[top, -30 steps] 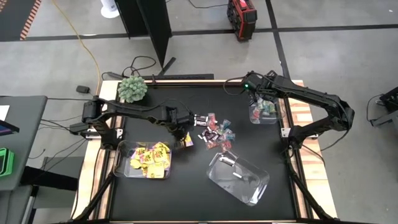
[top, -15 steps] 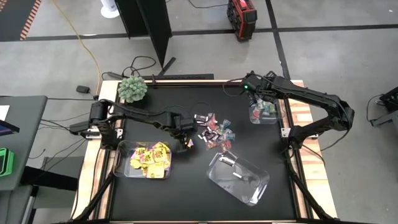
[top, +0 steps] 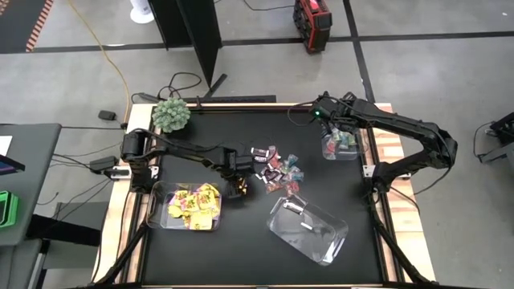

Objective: Sort candy
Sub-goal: Put the yellow candy in the bottom left transparent container

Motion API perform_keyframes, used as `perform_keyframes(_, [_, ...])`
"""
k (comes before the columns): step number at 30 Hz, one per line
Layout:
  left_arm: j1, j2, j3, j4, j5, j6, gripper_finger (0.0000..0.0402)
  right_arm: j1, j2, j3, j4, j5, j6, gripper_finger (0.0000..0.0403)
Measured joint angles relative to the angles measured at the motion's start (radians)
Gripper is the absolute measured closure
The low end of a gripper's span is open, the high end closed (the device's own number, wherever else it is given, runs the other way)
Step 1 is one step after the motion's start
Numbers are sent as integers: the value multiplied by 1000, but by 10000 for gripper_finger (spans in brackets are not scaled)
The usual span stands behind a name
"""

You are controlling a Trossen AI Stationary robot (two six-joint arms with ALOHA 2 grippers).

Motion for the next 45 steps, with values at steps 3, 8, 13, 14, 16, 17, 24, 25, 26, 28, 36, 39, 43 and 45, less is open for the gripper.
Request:
perform_keyframes(3, [1,-10,0,0,-2,3,316,0,0,0,1,0,0,145])
perform_keyframes(8, [-4,-9,6,-19,13,2,377,0,0,0,1,0,0,145])
perform_keyframes(13, [-39,-41,86,-121,-57,15,376,-1,0,0,1,0,-1,145])
perform_keyframes(14, [-48,-54,109,-145,-77,18,377,-1,0,0,1,0,-1,145])
perform_keyframes(16, [-67,-93,144,-188,-110,18,378,-1,0,0,1,0,-1,145])
perform_keyframes(17, [-78,-115,160,-207,-114,17,378,-1,0,0,1,0,-1,145])
perform_keyframes(24, [-181,-333,205,-405,-17,-48,373,-1,0,0,0,0,-3,145])
perform_keyframes(25, [-199,-361,202,-438,19,-83,373,-1,0,0,0,0,-3,145])
perform_keyframes(26, [-218,-391,197,-472,43,-118,373,-1,0,0,0,0,-3,145])
perform_keyframes(28, [-261,-438,180,-529,67,-198,372,-1,0,0,0,0,-3,145])
perform_keyframes(36, [-421,-509,10,-593,48,-459,345,0,0,0,0,0,-3,145])
perform_keyframes(39, [-458,-508,-34,-594,65,-505,300,0,0,0,0,0,-2,145])
perform_keyframes(43, [-491,-509,-48,-600,34,-524,220,1,0,0,0,-3,-2,145])
perform_keyframes(45, [-498,-508,-39,-627,-10,-524,181,5,0,0,0,-9,-2,145])
